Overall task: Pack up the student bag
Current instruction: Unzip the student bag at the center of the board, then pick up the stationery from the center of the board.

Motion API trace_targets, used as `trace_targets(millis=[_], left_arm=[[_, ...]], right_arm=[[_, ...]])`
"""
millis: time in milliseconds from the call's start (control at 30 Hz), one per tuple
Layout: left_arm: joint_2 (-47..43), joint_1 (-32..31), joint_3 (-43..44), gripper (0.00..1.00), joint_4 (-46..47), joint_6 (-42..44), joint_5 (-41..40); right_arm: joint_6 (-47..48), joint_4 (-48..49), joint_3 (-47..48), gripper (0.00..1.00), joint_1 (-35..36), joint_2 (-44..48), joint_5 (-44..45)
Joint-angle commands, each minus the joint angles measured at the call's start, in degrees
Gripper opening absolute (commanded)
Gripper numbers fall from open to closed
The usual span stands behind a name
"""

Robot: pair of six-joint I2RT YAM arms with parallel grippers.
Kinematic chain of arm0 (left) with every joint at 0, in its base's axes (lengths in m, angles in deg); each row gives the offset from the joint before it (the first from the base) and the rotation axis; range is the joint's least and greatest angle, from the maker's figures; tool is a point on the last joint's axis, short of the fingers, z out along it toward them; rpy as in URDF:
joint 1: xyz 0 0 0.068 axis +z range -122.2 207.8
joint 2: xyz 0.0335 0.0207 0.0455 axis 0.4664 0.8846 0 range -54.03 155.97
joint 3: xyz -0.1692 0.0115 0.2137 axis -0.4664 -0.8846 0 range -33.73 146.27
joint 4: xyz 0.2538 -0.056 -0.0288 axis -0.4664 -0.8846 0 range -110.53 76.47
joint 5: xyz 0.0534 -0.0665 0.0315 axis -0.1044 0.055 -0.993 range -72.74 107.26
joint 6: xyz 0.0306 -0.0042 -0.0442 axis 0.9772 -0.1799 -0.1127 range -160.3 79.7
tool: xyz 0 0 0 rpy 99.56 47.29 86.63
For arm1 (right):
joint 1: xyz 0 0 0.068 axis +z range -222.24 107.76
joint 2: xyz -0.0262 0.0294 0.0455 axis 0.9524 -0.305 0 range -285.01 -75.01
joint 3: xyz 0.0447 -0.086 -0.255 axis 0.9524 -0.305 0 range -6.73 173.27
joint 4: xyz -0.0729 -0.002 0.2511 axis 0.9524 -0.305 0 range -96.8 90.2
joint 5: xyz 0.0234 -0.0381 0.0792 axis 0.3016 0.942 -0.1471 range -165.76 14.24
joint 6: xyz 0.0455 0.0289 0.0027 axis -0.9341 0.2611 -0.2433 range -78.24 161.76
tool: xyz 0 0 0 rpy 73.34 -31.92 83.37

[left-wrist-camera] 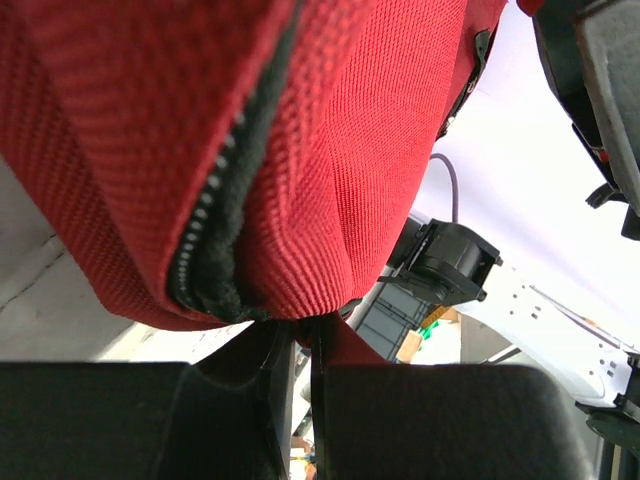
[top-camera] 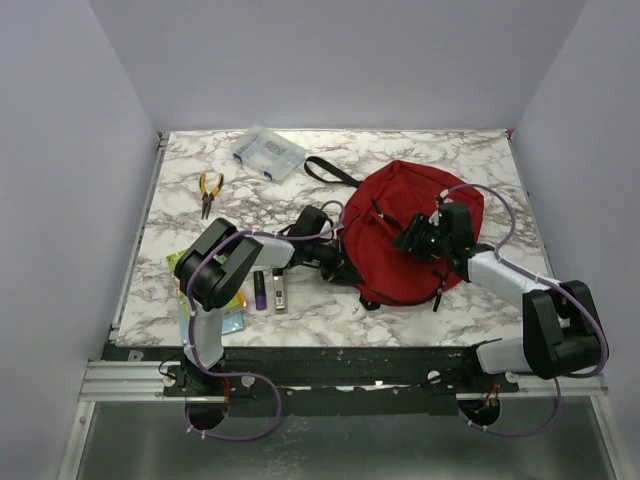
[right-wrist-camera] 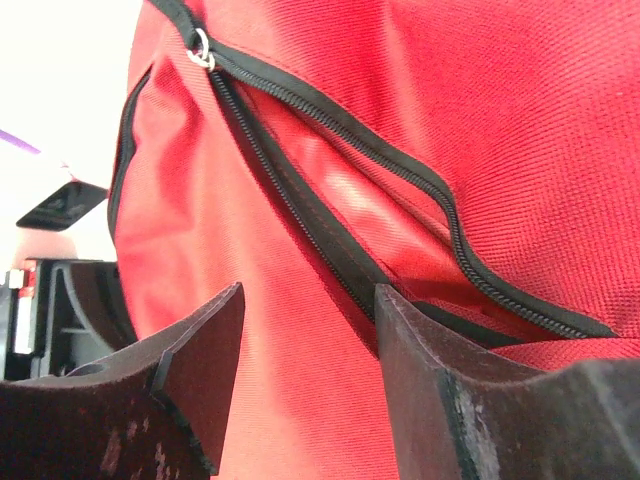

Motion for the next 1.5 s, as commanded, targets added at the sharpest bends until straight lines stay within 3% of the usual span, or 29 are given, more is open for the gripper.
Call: trace_targets(millis=[0, 67, 133, 200, 300, 500, 633, 700, 1167, 1467], left_arm=[[-1.7, 0.8, 2.2, 0.00, -2.1, 3.3, -0.1], [-2.3, 0.8, 2.8, 0.05, -4.2, 4.8, -1.0], [-3.5, 0.8, 3.3, 0.21, -6.4, 6.7, -2.6], [-5.4, 0.8, 3.9, 0.43, -9.0, 8.9, -4.7], [-8.6, 1.0, 4.7, 0.63, -12.7, 11.8, -7.9], [-13.4, 1.2, 7.5, 0.79, -20.1, 18.3, -13.8], [-15.9, 2.2, 8.2, 0.95, -23.0, 20.6, -16.7], [-17.6, 3.0, 8.1, 0.98, -23.5, 21.3, -18.0], [-26.2, 5.1, 13.0, 0.98, -31.0, 32.2, -31.4], [-30.7, 5.4, 14.4, 0.98, -34.3, 38.5, -42.1]], right_arm=[[-2.7, 0.4, -0.3, 0.59, 0.3, 0.5, -7.0], [-1.8, -0.8, 0.8, 0.59, 0.3, 0.7, -6.6], [-0.1, -3.1, 2.2, 0.59, 0.3, 1.4, -5.3], [2.0, -6.2, 4.0, 0.59, 0.3, 2.3, -2.4], [4.5, -9.7, 6.8, 0.60, 0.3, 3.4, 1.2], [7.9, -13.1, 11.6, 0.60, 0.3, 3.1, 3.9], [8.2, -13.6, 12.2, 0.60, 0.4, 3.2, 3.8], [8.0, -13.6, 12.2, 0.60, 0.6, 3.2, 3.1], [9.7, -14.2, 12.6, 0.60, 1.7, 3.1, 4.6], [8.9, -13.4, 12.6, 0.59, 8.3, 1.0, 7.0]])
